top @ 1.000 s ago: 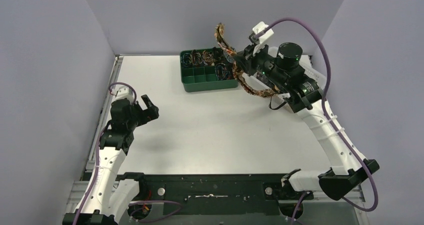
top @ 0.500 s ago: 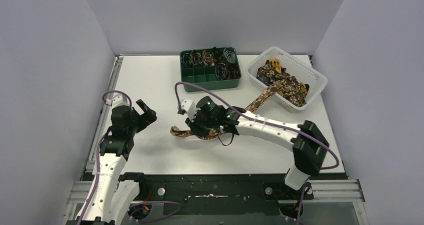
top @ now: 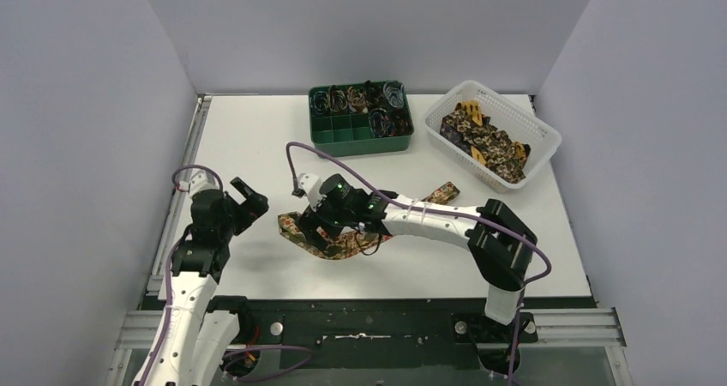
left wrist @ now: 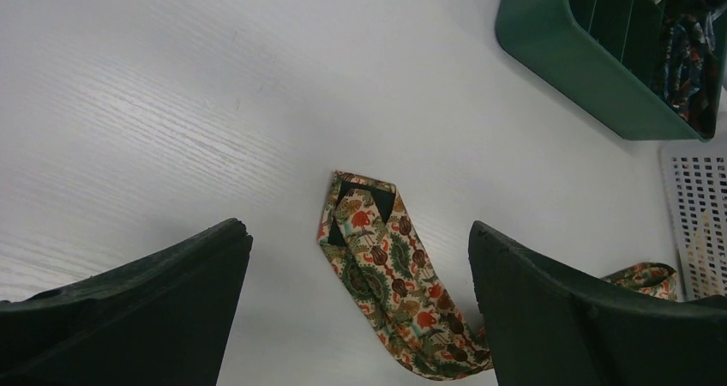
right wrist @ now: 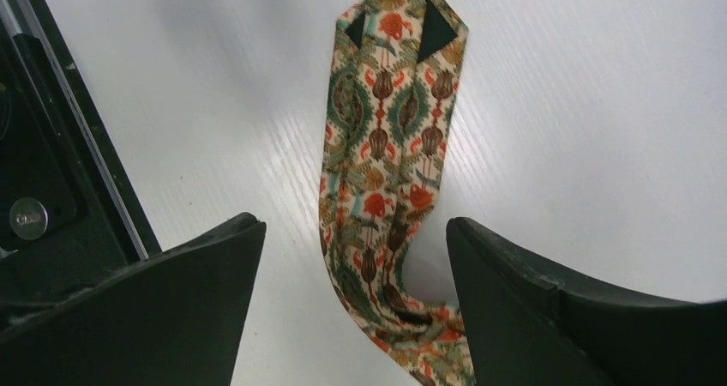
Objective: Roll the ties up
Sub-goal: Place the tie at the center of the board.
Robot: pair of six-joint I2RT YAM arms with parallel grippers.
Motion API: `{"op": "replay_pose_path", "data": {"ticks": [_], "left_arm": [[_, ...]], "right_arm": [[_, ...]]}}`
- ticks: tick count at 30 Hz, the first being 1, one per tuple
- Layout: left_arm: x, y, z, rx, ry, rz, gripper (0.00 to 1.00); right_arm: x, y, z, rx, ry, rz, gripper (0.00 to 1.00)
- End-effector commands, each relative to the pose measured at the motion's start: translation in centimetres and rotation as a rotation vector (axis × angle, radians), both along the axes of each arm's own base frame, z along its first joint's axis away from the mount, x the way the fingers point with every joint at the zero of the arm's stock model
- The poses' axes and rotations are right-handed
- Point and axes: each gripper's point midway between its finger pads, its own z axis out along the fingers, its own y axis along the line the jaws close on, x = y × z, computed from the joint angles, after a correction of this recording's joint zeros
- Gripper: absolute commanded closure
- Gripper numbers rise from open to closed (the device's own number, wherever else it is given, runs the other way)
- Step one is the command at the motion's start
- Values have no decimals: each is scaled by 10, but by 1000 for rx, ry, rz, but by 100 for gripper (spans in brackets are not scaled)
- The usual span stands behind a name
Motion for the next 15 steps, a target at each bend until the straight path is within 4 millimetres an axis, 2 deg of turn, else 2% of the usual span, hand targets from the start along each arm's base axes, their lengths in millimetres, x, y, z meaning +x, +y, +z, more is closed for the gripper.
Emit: {"op": "replay_pose_path", "data": {"ticks": [1,4,5,7,10,12,15], "left_arm": [[-2,-10,-15,-50,31,-34,3],[2,-19,-23,-84,34,-67,3],[3,-25,-24,-105,34,-100,3],[8,-41,-23,-135,5,-194,3],[17,-66,-15,-188,-55,-331,4],[20,-77,-17,-173,-59,-371,4],[24,-96,-25,-97,-31,-433,4]], "right_arm": [[21,-27,45,112,-36,-149,19],[54,-88,46,84,-25,-415,18],[66,-116,49,71,-29,-538,19],[84,-177,41,5,-51,-792,19],[90,-264,26,-82,-74,-1095,18],[91,-307,10,-49,22,-1215,19],[92,-346,-5,29,113,-1322,19]]}}
